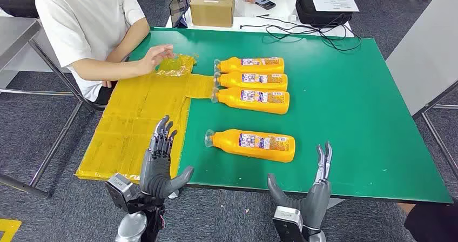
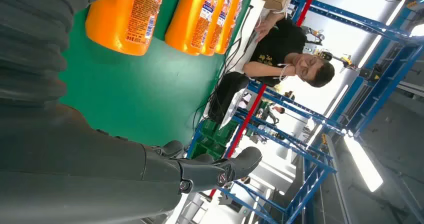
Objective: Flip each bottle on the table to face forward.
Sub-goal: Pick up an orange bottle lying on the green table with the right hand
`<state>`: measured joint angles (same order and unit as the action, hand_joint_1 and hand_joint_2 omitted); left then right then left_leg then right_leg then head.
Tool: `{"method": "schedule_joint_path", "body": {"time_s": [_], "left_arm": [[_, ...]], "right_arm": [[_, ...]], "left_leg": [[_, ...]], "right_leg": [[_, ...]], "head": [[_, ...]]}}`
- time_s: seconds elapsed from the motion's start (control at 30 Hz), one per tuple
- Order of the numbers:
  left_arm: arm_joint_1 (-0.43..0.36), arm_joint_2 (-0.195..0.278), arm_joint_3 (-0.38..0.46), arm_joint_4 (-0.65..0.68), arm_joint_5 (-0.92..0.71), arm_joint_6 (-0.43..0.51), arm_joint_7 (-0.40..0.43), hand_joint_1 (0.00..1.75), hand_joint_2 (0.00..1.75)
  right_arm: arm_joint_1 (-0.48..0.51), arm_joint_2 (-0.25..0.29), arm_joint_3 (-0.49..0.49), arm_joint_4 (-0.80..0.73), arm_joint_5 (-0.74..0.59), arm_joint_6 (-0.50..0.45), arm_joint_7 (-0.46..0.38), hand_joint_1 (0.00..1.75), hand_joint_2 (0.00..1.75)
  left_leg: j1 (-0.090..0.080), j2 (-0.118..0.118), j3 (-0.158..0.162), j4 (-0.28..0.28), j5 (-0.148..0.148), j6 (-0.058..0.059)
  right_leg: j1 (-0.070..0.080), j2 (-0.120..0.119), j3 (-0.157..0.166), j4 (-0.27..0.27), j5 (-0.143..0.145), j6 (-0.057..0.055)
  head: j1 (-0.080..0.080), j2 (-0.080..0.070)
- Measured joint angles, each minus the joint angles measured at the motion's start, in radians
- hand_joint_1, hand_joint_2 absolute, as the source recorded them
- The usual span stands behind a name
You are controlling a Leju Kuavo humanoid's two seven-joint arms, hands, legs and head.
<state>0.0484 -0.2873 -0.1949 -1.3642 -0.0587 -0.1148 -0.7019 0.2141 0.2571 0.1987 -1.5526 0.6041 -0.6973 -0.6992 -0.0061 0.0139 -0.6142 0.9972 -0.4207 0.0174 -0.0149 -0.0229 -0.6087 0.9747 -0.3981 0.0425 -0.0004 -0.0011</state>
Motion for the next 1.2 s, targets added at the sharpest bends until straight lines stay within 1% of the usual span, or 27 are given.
{"method": "schedule_joint_path", "body": {"time_s": [0.57,0.63,0.7,0.77,0.87,0.97,1.03,1.1,1.2], "left_arm": [[0.002,0.0,-0.001,0.0,0.005,0.006,0.0,0.0,1.75],[0.004,0.0,-0.001,-0.001,0.006,0.008,0.0,0.0,1.75],[0.007,0.0,-0.001,-0.004,0.005,0.003,0.0,0.0,1.75],[0.011,0.0,-0.002,-0.007,0.004,-0.007,0.0,0.0,1.75],[0.013,0.0,-0.004,-0.007,0.005,-0.024,0.0,0.0,1.75],[0.013,0.0,-0.008,-0.006,0.006,-0.05,0.0,0.0,1.75],[0.01,0.0,-0.009,-0.004,0.006,-0.068,0.0,0.0,1.75],[0.006,0.0,-0.011,0.0,0.006,-0.084,0.0,0.0,1.75],[-0.002,0.0,-0.015,0.009,0.005,-0.099,0.0,0.0,1.75]], "right_arm": [[0.0,0.0,0.0,0.006,-0.01,0.004,0.001,0.0,1.75],[0.0,0.0,-0.001,0.018,-0.03,0.006,0.008,0.0,1.75],[-0.002,-0.003,-0.002,0.035,-0.017,0.008,0.029,0.0,1.75],[-0.007,-0.011,-0.002,0.053,0.042,0.013,0.071,0.0,1.75],[-0.03,-0.04,0.0,0.082,0.193,0.043,0.191,0.0,1.75],[-0.078,-0.088,0.0,0.118,0.347,0.105,0.332,0.0,1.75],[-0.131,-0.12,0.0,0.149,0.423,0.158,0.401,0.0,1.75],[-0.193,-0.146,0.0,0.189,0.467,0.215,0.439,0.0,1.75],[-0.275,-0.168,0.005,0.252,0.498,0.273,0.467,0.0,1.75]], "left_leg": [[0.0,0.0,0.0,0.0,0.0,0.0],[0.0,0.0,0.0,0.0,0.0,0.0],[0.0,0.0,0.0,0.0,0.0,0.0],[0.0,0.0,0.0,0.0,0.0,0.0],[0.0,0.0,0.0,0.0,0.0,0.0],[0.0,0.0,0.0,0.0,0.0,0.0],[-0.001,0.0,0.0,0.0,0.001,0.001],[-0.001,0.0,0.0,0.0,0.001,0.002],[-0.001,0.0,0.0,0.0,0.002,0.002]], "right_leg": [[0.0,0.0,0.0,0.0,0.0,0.0],[0.0,0.0,0.0,0.0,0.0,0.0],[0.0,0.0,0.0,0.0,0.0,0.0],[0.0,0.0,0.0,0.0,0.0,0.0],[0.0,0.0,0.0,0.0,0.0,0.0],[-0.001,0.0,0.001,0.0,0.0,0.0],[-0.001,0.0,0.001,0.0,0.001,0.001],[-0.001,0.0,0.001,0.0,0.002,0.001],[-0.001,0.0,0.001,0.0,0.002,0.001]], "head": [[0.0,0.0],[0.0,0.0],[0.0,0.0],[0.0,0.0],[0.0,0.0],[0.0,0.0],[0.0,0.0],[0.0,0.0],[0.0,0.0]]}}
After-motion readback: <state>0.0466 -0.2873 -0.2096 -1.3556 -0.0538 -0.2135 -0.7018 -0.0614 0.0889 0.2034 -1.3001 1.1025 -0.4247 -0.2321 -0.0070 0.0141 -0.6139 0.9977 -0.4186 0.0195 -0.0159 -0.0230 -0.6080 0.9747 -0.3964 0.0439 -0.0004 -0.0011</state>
